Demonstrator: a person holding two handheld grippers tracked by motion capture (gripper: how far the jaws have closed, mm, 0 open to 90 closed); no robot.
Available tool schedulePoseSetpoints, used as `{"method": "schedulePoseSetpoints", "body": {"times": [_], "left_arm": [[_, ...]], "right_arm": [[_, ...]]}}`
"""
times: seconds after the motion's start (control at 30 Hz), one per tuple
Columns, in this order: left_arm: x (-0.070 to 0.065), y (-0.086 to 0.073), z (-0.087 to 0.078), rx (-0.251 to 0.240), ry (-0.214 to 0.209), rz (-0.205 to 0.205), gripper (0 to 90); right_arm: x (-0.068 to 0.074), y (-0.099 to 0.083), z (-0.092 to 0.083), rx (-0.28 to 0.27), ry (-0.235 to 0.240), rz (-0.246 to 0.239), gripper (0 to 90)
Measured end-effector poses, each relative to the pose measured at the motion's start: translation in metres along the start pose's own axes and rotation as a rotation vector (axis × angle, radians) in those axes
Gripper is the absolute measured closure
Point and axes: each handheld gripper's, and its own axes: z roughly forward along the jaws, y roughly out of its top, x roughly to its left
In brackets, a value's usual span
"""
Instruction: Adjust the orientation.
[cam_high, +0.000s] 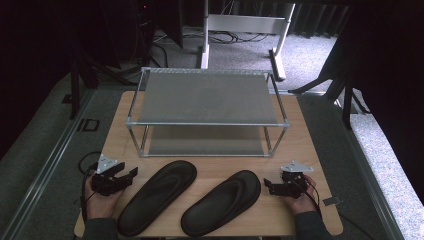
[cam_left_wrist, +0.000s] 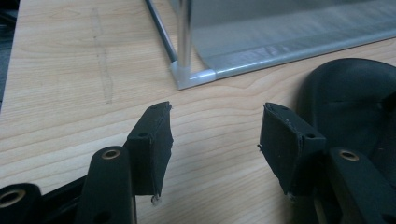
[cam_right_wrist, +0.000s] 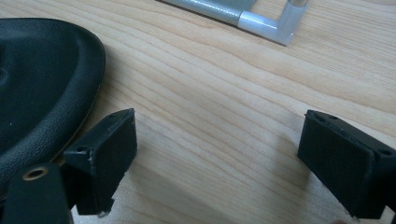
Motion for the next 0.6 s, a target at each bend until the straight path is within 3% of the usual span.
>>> {"method": "schedulePoseSetpoints", "body": {"times": [0.6], "left_arm": [[-0.027,0.009,-0.010,-0.011,-0.105,0.082,44.0]], "right_arm": [[0.002,-0.002,-0.002,-0.003,-0.002,0.002,12.4]]}}
